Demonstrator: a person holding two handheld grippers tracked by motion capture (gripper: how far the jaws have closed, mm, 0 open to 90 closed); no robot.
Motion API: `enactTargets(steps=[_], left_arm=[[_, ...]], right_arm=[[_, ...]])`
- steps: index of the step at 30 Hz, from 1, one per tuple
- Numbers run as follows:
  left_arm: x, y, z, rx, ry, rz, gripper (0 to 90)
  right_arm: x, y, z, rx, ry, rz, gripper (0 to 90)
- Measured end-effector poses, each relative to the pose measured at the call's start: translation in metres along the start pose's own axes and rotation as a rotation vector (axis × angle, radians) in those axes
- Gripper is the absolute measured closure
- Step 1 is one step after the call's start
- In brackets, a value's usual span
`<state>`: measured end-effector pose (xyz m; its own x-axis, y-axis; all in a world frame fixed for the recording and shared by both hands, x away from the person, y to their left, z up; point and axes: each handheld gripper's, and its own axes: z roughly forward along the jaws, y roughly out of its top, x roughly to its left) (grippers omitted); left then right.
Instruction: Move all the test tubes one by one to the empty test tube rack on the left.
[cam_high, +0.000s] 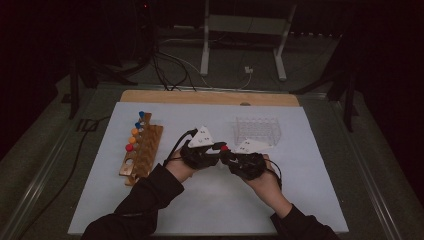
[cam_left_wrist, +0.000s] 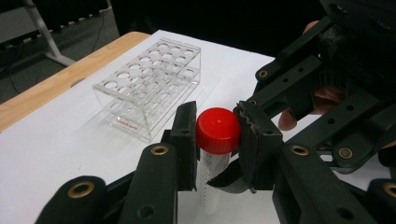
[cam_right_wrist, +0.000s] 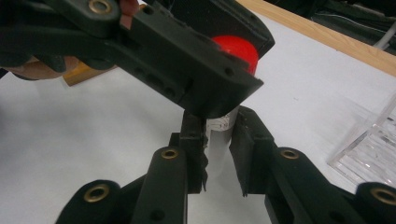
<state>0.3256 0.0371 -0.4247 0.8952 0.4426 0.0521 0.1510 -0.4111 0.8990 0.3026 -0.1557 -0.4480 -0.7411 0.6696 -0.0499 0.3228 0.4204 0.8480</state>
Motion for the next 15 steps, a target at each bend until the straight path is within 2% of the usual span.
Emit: enactTargets(steps=[5, 7, 9, 15], left_arm=[[0.0, 0.003, -0.003, 0.008, 0.002, 0.019, 71.5], [0.002, 0.005, -0.006, 0.006, 0.025, 0.028, 71.6], [0.005, 0.006, -0.012, -0.008, 0.033, 0.01, 71.6], [0.013, 0.01, -0.03, -0.025, 0.071, 0.001, 71.6]], right_arm=[[0.001, 0.001, -0.002, -0.011, -0.001, -0.004, 73.4], [0.0, 0.002, -0.002, -0.014, -0.003, 0.002, 66.7], [-0.001, 0.002, -0.003, -0.019, -0.004, 0.01, 61.9], [-0.007, 0.002, -0.007, -0.035, -0.022, 0.02, 49.0]])
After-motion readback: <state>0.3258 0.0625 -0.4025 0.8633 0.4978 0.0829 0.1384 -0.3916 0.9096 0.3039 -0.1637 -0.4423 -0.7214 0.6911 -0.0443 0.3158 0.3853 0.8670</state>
